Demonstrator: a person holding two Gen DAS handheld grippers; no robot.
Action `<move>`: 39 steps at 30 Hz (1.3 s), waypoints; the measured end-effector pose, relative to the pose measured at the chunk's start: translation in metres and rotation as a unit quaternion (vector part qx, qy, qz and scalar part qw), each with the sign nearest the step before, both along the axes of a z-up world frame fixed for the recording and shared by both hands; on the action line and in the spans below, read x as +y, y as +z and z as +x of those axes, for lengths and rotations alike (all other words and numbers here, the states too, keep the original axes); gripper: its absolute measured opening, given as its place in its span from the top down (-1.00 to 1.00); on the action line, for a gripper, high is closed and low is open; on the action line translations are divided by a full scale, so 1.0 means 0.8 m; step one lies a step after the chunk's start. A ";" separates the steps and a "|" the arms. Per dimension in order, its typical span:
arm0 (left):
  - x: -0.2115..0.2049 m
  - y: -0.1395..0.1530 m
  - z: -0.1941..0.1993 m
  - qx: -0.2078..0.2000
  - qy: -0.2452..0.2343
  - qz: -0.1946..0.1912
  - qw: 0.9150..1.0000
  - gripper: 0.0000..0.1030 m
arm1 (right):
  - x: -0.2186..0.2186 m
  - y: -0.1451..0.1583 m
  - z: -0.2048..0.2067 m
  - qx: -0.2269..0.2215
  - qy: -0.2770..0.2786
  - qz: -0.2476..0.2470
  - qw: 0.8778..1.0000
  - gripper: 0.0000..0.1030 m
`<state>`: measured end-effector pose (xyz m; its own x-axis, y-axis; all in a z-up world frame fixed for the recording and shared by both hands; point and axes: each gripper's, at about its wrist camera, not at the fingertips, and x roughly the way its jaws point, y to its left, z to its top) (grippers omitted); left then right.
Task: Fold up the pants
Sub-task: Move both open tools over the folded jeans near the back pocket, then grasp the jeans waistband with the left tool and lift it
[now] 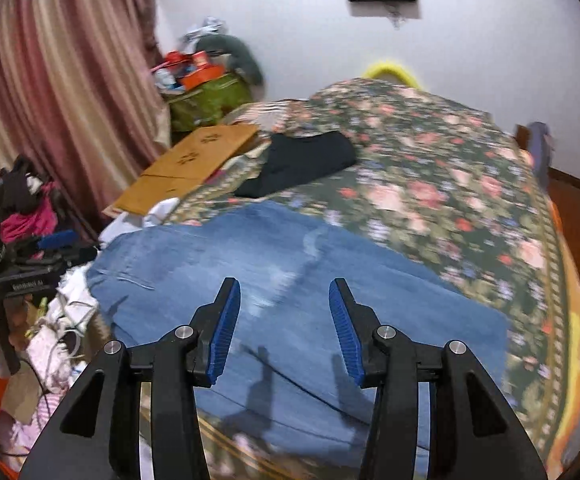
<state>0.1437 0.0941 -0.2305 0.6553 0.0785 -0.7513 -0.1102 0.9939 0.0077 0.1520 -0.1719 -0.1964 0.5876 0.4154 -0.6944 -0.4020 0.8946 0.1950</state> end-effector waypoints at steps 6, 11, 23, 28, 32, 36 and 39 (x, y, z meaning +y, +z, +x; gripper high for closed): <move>0.063 -0.054 -0.032 0.054 0.049 -0.101 0.992 -0.62 | 0.061 -0.018 0.015 0.018 0.038 -0.008 0.999 0.17; 0.080 -0.100 -0.040 0.076 0.061 -0.173 0.980 -0.62 | 0.100 -0.041 0.018 0.036 0.063 -0.044 0.996 0.17; 0.088 -0.147 -0.048 0.048 0.069 -0.291 0.953 -0.96 | 0.125 -0.090 0.023 0.077 0.072 -0.100 0.989 0.15; 0.108 -0.151 -0.045 0.022 0.079 -0.343 0.936 -0.98 | 0.126 -0.091 0.025 0.079 0.074 -0.101 0.989 0.15; 0.130 -0.159 -0.041 0.007 0.087 -0.405 0.910 -0.98 | 0.127 -0.091 0.026 0.079 0.074 -0.100 0.989 0.14; 0.149 -0.170 -0.028 0.005 0.098 -0.450 0.887 -0.98 | 0.127 -0.092 0.026 0.078 0.073 -0.098 0.989 0.14; 0.158 -0.177 -0.019 0.008 0.109 -0.469 0.876 -0.98 | 0.126 -0.093 0.026 0.078 0.073 -0.094 0.990 0.14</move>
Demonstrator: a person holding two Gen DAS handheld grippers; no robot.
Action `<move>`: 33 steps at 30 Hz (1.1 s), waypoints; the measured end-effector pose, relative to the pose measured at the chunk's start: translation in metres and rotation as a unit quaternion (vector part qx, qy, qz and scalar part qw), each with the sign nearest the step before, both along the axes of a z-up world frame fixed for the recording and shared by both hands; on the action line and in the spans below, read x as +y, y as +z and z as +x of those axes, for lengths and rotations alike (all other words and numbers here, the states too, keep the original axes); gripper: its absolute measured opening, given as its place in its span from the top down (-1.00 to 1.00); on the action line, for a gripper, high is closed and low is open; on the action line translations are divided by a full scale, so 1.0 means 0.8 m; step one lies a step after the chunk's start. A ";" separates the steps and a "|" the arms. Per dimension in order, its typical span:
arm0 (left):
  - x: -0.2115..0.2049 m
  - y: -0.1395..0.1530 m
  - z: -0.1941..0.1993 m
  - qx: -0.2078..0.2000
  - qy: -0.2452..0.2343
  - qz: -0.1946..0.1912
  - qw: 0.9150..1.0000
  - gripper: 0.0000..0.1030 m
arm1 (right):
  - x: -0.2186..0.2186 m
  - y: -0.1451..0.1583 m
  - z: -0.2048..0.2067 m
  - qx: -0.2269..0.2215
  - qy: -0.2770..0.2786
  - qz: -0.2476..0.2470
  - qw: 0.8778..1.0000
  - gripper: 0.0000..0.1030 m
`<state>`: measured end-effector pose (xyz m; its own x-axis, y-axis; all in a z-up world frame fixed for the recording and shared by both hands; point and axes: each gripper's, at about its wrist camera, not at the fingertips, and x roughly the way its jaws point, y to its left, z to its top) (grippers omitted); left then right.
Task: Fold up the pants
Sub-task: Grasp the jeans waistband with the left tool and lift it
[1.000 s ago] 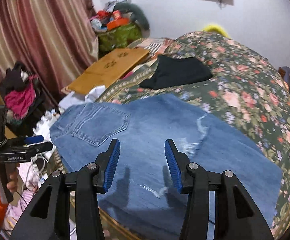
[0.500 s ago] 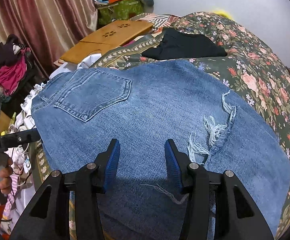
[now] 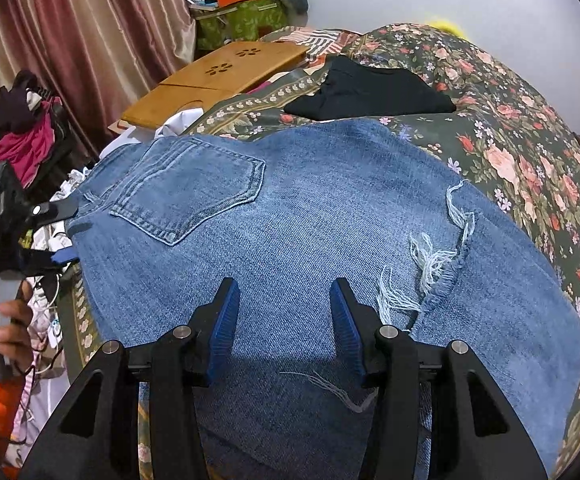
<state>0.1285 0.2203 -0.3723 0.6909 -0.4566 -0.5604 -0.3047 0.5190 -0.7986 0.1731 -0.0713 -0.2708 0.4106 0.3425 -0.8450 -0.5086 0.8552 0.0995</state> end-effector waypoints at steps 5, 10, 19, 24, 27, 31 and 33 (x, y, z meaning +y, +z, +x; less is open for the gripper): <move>0.010 -0.008 0.014 0.006 0.022 -0.013 1.000 -0.96 | -0.002 -0.001 0.000 0.000 0.000 0.006 1.000 0.14; 0.000 0.003 0.018 0.058 0.045 0.082 0.994 -0.11 | -0.002 -0.001 -0.001 0.000 0.000 0.010 1.000 0.14; -0.057 0.100 0.018 -0.004 0.014 0.292 0.956 0.44 | -0.018 0.016 -0.002 0.006 -0.015 0.041 0.999 0.14; -0.097 0.170 0.028 -0.069 -0.012 0.376 0.924 0.46 | -0.054 0.050 -0.007 -0.024 -0.045 0.069 0.996 0.14; -0.115 0.206 0.036 -0.102 -0.021 0.387 0.916 0.46 | -0.089 0.075 -0.012 -0.053 -0.073 0.071 0.993 0.14; -0.144 0.245 0.050 -0.134 -0.035 0.389 0.911 0.47 | -0.152 0.102 -0.021 -0.083 -0.127 0.078 0.985 0.14; -0.159 0.263 0.056 -0.148 -0.040 0.383 0.911 0.47 | -0.179 0.110 -0.025 -0.096 -0.151 0.071 0.981 0.14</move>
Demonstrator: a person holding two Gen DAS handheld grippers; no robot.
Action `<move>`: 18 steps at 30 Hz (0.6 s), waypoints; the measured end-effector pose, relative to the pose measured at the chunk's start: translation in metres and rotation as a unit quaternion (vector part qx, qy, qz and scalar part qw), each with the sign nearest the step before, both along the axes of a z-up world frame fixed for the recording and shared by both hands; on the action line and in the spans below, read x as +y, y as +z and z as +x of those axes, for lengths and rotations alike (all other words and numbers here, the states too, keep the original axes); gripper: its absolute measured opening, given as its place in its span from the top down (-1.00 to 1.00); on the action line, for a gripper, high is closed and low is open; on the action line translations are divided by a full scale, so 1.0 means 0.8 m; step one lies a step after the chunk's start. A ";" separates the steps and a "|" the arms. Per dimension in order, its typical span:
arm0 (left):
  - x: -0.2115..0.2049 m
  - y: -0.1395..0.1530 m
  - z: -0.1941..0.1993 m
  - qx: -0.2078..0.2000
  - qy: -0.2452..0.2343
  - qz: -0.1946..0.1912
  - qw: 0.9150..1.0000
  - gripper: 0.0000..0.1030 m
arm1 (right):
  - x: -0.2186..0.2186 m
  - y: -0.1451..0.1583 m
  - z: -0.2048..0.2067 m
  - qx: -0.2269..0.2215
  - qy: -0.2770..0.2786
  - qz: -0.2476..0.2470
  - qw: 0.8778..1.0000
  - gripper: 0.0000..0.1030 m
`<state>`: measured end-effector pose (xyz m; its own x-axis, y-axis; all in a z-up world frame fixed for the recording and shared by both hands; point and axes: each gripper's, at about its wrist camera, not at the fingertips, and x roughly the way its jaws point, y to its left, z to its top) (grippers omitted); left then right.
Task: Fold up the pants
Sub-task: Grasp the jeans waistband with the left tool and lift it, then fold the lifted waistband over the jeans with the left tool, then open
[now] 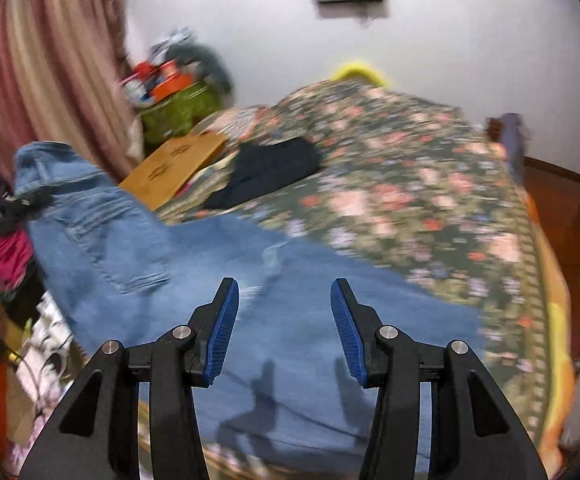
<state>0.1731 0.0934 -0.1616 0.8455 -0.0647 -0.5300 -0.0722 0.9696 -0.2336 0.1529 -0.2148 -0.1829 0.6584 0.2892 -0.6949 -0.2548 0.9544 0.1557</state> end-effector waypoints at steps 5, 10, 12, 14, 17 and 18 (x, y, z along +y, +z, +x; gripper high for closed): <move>-0.055 0.032 0.006 -0.030 -0.032 0.003 0.999 0.50 | -0.070 0.016 -0.017 -0.014 -0.055 -0.033 0.998 0.14; -0.114 0.054 0.018 -0.038 -0.078 0.013 0.996 0.52 | -0.112 0.004 -0.039 0.001 -0.076 -0.062 0.995 0.04; -0.132 0.061 0.023 -0.035 -0.094 0.013 0.995 0.53 | -0.124 -0.015 -0.047 0.018 -0.084 -0.059 0.995 0.04; -0.150 0.069 0.029 -0.034 -0.110 0.012 0.993 0.53 | -0.130 -0.040 -0.056 0.036 -0.091 -0.059 0.993 0.04; -0.177 0.073 0.032 -0.029 -0.135 0.012 0.990 0.55 | -0.139 -0.077 -0.069 0.066 -0.109 -0.046 0.991 0.04; -0.186 0.075 0.033 -0.026 -0.143 0.012 0.989 0.55 | -0.146 -0.087 -0.073 0.075 -0.118 -0.033 0.990 0.04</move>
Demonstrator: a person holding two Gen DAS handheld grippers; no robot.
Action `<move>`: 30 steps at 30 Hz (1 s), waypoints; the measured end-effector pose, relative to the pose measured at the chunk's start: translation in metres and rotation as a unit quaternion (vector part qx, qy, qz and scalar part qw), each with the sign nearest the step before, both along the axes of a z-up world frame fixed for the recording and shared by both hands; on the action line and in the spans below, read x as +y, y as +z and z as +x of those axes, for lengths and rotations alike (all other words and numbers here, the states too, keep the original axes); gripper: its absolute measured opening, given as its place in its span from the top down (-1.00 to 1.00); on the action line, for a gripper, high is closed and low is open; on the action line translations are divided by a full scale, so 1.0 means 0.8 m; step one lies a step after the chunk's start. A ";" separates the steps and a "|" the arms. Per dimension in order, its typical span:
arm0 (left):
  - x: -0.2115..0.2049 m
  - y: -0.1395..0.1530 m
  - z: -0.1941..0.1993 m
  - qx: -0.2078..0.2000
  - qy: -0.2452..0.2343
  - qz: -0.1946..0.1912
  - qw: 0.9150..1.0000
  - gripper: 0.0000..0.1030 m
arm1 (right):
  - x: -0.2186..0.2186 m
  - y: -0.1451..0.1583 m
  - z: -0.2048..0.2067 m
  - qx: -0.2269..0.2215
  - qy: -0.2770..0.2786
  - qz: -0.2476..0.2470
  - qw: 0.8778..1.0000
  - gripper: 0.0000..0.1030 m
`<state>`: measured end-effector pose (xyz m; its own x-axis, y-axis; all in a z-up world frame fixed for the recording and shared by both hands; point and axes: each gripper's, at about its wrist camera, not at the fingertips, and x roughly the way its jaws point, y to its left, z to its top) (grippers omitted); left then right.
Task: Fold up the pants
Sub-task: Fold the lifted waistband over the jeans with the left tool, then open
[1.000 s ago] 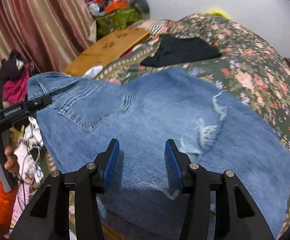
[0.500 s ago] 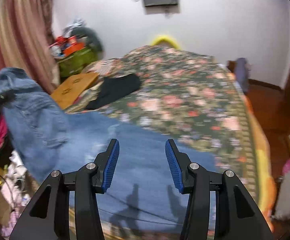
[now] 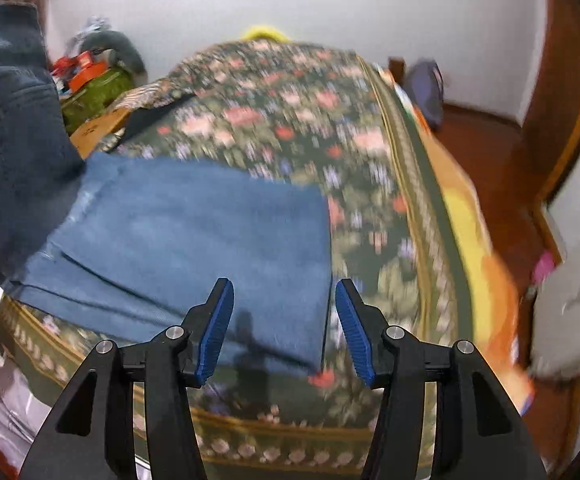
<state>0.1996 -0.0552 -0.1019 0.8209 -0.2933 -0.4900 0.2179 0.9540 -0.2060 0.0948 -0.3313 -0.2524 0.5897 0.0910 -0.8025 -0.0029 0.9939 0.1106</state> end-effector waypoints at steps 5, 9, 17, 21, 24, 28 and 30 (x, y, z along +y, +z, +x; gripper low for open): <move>-0.059 -0.004 0.006 0.005 -0.040 0.033 0.999 0.56 | -0.034 -0.043 -0.010 0.030 -0.050 0.093 0.994 0.04; -0.100 -0.018 0.019 0.027 -0.073 0.039 0.996 0.56 | -0.037 -0.045 -0.012 0.030 -0.051 0.107 0.993 0.04; -0.190 -0.064 0.035 0.077 -0.148 0.036 0.985 0.56 | -0.031 -0.044 -0.018 0.022 -0.043 0.080 0.996 0.04; -0.242 -0.107 0.036 0.115 -0.177 0.059 0.976 0.56 | -0.033 -0.046 -0.019 0.021 -0.045 0.086 0.995 0.04; -0.277 -0.146 0.034 0.143 -0.192 0.091 0.967 0.56 | -0.033 -0.046 -0.019 0.020 -0.045 0.088 0.995 0.04; -0.293 -0.181 0.032 0.167 -0.203 0.109 0.959 0.56 | -0.035 -0.046 -0.024 0.020 -0.043 0.093 0.995 0.04; -0.295 -0.195 0.031 0.175 -0.207 0.119 0.955 0.56 | -0.036 -0.045 -0.026 0.021 -0.043 0.095 0.994 0.04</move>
